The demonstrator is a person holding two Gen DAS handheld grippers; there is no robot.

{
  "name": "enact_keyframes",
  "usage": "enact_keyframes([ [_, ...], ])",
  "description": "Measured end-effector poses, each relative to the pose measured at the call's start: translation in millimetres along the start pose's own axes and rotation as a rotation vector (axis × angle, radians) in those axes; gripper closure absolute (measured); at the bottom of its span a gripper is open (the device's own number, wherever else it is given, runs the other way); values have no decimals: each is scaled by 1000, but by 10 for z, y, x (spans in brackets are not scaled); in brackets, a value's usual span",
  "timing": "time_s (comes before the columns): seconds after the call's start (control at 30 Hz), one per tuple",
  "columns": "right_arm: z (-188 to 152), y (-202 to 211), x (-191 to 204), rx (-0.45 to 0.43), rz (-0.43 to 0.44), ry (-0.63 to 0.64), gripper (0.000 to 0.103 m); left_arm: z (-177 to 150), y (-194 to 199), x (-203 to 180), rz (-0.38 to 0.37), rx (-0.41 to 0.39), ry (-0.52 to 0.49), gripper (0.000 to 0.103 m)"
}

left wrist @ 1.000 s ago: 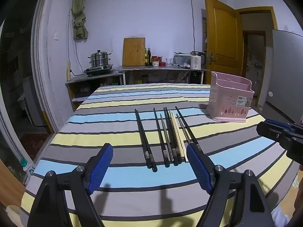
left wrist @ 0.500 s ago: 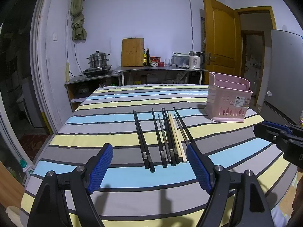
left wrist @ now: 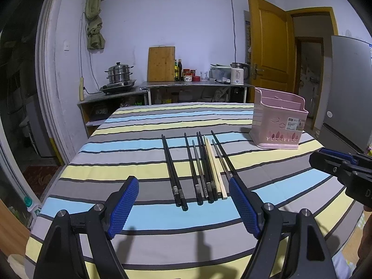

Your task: Organize utensils

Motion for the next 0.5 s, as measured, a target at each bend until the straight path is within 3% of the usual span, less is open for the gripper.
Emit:
enact_keyframes([
  [0.5,5,5,-6,1,0,-1,74,-18,1,-39,-7,4,-2,23],
])
Point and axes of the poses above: each gripper's, at about its wrist camera, not at the fingertips, and y roughly against the way its jaws point, x to its left, z to its top, the point moved 10 cm from there along -y, roughly the way its jaws point, and after that the axes turned 1 degree about z, right-handed, at the moved point
